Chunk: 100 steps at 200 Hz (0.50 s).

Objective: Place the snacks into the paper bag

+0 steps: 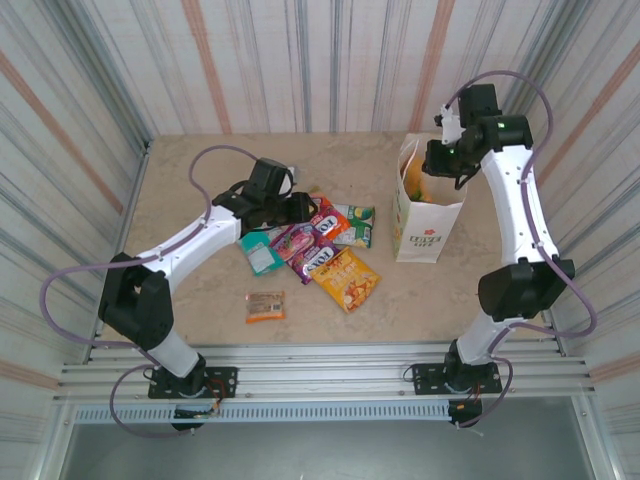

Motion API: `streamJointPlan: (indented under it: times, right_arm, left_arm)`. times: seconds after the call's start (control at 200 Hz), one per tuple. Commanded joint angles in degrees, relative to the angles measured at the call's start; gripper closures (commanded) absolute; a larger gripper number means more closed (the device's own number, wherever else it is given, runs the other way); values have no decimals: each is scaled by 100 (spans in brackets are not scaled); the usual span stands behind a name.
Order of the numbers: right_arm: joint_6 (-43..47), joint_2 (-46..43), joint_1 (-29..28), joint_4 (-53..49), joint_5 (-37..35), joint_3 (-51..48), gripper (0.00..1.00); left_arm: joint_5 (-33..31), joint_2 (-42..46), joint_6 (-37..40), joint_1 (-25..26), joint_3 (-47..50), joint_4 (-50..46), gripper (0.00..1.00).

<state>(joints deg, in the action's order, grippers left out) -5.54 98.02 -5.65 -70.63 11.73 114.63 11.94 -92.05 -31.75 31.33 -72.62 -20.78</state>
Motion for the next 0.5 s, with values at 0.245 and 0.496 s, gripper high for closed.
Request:
streamJointPlan:
  times: [0.245,0.496]
  right_arm:
    - [-101,-725,-402,-59,-475,372,66]
    - [-89,-1241,-1751,12,-1281,161,65]
  left_arm:
    - [534,412,-119,-452,594,3,46]
    - [1226,1046,-473,-1067,1556,220,47]
